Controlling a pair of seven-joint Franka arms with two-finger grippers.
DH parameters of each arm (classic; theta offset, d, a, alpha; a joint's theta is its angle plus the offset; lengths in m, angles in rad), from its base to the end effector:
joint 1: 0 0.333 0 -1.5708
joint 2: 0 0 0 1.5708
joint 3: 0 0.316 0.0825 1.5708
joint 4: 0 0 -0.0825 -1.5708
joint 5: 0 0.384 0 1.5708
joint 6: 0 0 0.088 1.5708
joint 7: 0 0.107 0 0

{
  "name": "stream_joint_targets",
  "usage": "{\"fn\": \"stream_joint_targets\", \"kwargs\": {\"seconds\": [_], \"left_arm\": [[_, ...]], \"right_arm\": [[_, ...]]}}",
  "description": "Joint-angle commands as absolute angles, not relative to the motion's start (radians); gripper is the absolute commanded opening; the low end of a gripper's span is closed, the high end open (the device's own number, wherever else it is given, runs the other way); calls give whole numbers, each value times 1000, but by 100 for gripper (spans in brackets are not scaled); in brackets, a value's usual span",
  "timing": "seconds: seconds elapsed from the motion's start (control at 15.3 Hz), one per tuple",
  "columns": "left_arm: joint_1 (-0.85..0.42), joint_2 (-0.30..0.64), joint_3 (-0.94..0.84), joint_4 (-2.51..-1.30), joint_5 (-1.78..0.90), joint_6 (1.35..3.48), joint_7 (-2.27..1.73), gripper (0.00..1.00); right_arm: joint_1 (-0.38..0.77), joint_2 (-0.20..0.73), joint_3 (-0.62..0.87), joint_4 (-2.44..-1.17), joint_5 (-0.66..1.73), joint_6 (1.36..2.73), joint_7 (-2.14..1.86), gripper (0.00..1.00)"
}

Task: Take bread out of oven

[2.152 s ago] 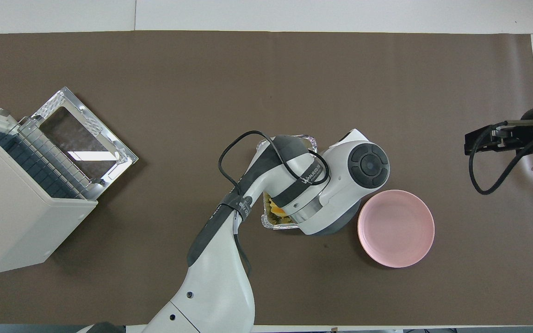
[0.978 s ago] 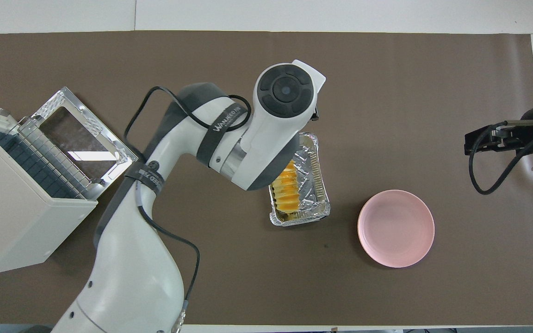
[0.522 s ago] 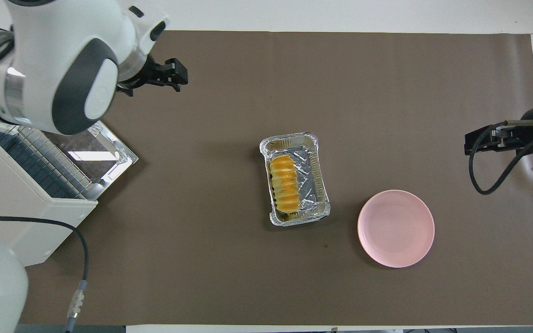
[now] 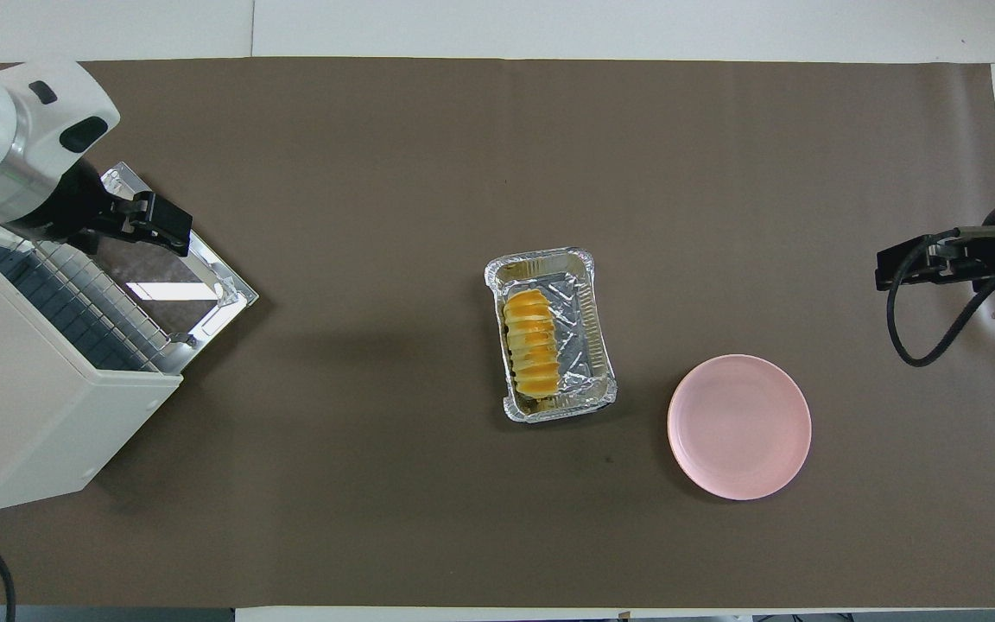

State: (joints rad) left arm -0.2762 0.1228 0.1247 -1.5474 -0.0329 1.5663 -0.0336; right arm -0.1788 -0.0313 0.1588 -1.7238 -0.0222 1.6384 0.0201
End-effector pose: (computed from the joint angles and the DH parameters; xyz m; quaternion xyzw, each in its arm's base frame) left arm 0.5792 -0.0961 0.5655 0.9969 -0.0581 -0.0520 0.0040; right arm 0.5458 -0.0120 0.5749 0.9994 -0.0191 -0.0272 0.0135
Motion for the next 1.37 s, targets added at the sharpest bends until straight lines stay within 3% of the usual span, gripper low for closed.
{"fn": "stream_joint_targets", "kwargs": {"seconds": [0.0, 0.2, 0.46, 0.72, 1.04, 1.3], "left_arm": [[-218, 23, 104, -1660, -43, 1587, -6, 100], [-167, 18, 86, -1657, -49, 1605, 0, 100], [-140, 0, 52, -1661, -48, 1546, 5, 100], [-106, 9, 44, -1658, -35, 1551, 37, 100], [-97, 2, 8, -1661, 14, 1522, 43, 100], [-92, 9, 5, -1666, 23, 1554, 58, 100]], "right_arm": [[-163, -52, 173, -1773, -29, 1704, -12, 100], [-71, -42, 175, -1879, -18, 1814, -11, 100], [17, 46, 175, -1928, -17, 1962, 21, 100], [126, 116, 175, -2052, -17, 2218, 139, 100], [242, 185, 175, -2052, -17, 2256, 286, 100], [267, 228, 175, -2054, -17, 2290, 337, 100]]}}
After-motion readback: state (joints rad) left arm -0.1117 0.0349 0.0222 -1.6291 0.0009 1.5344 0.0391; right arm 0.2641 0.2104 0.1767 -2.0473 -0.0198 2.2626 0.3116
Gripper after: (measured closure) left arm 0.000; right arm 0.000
